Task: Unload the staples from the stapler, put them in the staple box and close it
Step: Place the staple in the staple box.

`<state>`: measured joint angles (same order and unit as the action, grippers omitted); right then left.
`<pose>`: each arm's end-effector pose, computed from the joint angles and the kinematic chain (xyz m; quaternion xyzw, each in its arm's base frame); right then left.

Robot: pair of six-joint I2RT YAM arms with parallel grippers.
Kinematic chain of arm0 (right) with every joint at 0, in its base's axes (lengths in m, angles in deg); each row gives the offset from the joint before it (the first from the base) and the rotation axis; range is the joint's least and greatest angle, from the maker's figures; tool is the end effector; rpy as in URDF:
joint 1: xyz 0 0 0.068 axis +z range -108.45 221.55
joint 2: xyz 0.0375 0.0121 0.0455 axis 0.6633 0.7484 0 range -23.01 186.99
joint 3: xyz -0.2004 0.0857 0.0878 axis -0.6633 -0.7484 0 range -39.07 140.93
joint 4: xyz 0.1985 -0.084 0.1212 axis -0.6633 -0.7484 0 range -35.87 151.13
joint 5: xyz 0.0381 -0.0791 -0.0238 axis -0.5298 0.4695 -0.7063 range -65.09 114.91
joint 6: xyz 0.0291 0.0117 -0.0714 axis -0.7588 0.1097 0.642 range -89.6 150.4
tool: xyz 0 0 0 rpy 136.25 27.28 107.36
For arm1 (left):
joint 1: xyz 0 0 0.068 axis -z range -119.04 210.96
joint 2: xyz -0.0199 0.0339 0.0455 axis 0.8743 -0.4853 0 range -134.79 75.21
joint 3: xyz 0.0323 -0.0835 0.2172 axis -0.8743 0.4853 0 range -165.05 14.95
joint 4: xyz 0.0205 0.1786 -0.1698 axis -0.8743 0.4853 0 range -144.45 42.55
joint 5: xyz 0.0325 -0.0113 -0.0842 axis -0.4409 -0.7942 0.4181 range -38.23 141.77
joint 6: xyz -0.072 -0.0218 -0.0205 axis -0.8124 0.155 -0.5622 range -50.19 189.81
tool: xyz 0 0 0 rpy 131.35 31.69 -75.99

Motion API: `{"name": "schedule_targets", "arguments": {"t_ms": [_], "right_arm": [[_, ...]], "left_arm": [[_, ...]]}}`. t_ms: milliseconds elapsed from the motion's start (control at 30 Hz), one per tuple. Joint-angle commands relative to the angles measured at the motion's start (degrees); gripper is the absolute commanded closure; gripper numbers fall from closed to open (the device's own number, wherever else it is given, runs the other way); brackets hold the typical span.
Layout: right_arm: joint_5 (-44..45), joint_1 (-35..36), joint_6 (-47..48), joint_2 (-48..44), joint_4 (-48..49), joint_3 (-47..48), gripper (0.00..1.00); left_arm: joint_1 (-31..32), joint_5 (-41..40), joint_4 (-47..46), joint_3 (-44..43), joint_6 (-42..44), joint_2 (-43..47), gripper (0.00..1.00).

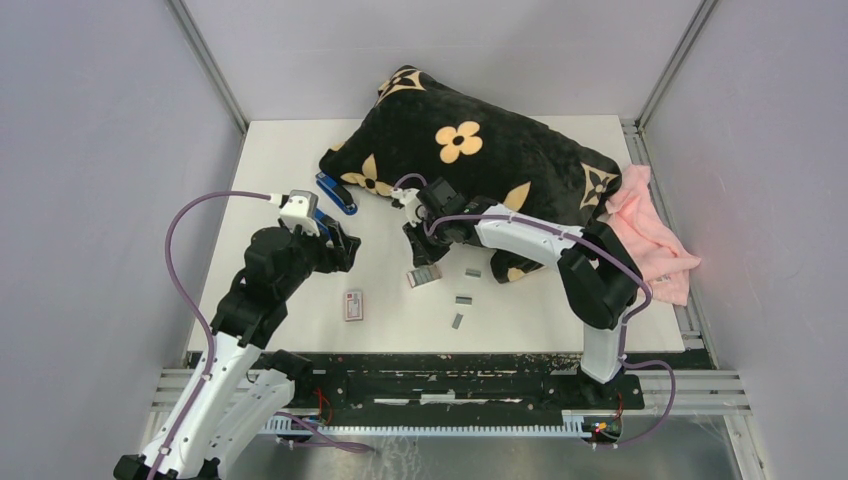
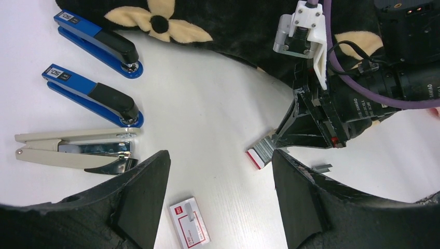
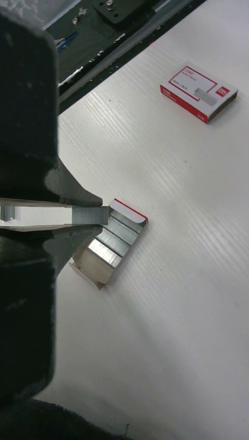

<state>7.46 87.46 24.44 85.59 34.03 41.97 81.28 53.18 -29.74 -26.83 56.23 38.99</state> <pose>0.2659 0.3032 0.1610 -0.3650 0.8694 0.2612 0.2066 0.1819 -0.0691 0.2821 0.0550 0.8130 -0.1785 0.5515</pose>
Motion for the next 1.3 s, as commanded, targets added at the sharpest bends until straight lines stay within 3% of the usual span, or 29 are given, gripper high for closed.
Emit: {"name": "schedule_targets", "arguments": {"t_ms": [0,600,1267], "right_arm": [[4.7,-0.9,-9.5,-1.2,5.3,-2.5,0.9],[11.4,-1.4,-19.7,-0.2,7.4,-6.2,0.89],[13.9,-1.4,-21.0,1.8,6.4,-6.1,0.87]], "left_arm": [[-0.4,-0.6,-3.2,0.2,2.5,0.2,0.21],[-0.6,-0.4,-3.3,0.1,2.6,0.2,0.21],[-0.8,-0.3,-3.4,0.2,2.6,0.2,0.21]]}}
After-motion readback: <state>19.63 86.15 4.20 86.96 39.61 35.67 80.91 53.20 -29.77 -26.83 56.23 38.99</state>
